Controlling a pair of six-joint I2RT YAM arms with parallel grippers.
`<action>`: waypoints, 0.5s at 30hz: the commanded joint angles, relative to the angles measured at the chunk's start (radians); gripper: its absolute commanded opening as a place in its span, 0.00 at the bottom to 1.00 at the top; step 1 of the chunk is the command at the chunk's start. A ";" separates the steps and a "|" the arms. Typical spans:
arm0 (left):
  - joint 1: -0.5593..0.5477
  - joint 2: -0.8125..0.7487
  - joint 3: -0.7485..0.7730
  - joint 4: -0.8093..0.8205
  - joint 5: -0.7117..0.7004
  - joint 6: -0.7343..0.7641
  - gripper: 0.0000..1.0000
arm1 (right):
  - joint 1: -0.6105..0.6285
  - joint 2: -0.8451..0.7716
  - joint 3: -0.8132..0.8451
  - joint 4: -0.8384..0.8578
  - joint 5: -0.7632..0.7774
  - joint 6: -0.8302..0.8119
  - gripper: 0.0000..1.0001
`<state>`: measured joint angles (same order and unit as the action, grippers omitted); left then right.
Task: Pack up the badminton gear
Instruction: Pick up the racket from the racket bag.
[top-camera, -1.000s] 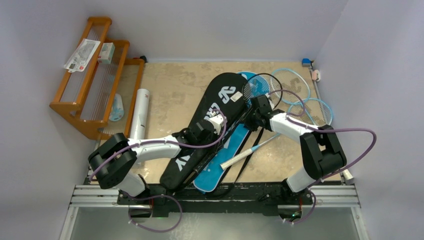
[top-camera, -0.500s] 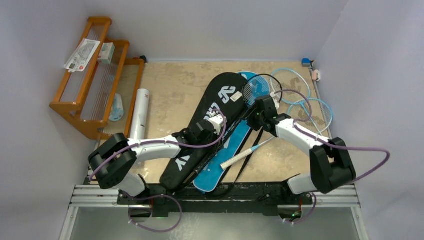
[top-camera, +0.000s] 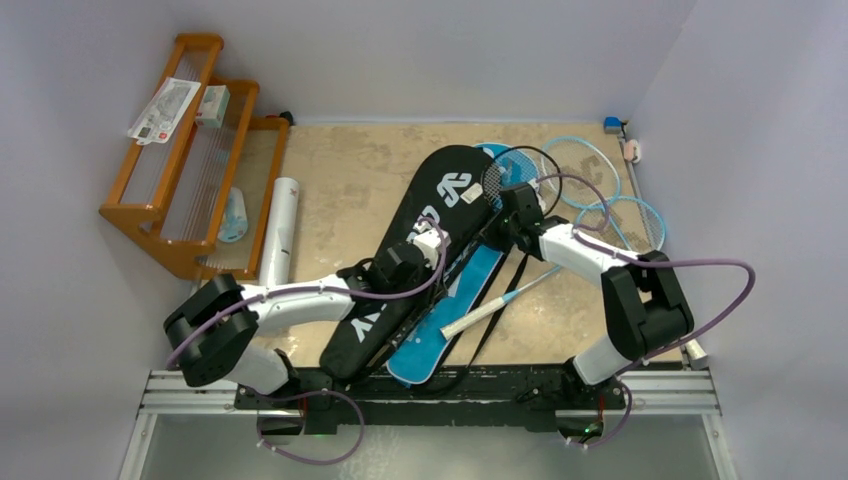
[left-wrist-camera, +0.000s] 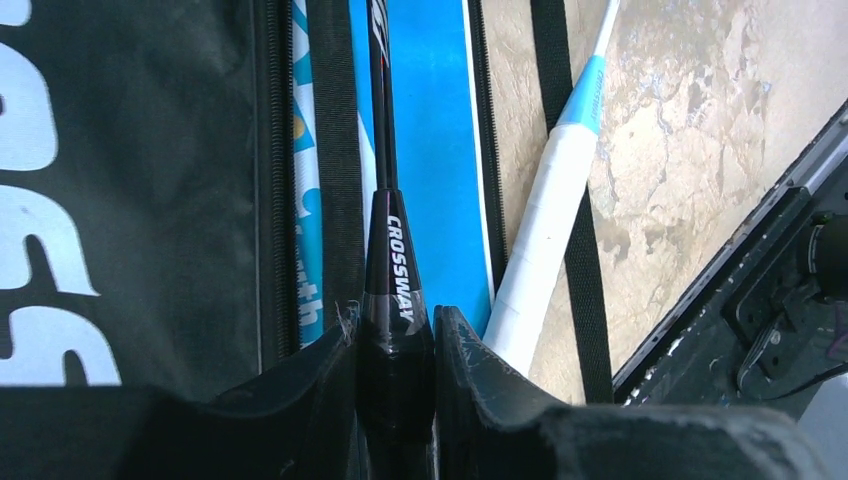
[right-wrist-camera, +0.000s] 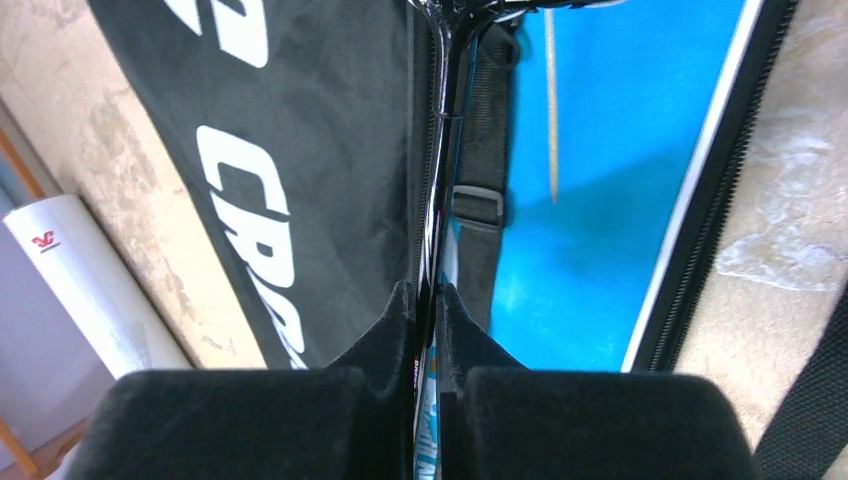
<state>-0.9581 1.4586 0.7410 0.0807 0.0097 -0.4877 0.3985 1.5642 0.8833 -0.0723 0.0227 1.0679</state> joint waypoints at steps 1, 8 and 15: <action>-0.007 -0.113 -0.035 0.014 -0.049 0.009 0.34 | 0.001 -0.040 0.067 -0.067 0.046 -0.061 0.00; -0.007 -0.252 -0.096 0.024 -0.109 0.007 0.70 | 0.000 -0.171 0.076 -0.216 0.141 -0.137 0.00; -0.005 -0.249 -0.011 -0.198 -0.215 0.067 0.75 | 0.000 -0.332 0.078 -0.360 0.161 -0.242 0.00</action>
<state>-0.9630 1.2030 0.6621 0.0216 -0.1341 -0.4755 0.4026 1.3190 0.9218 -0.3210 0.1417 0.9150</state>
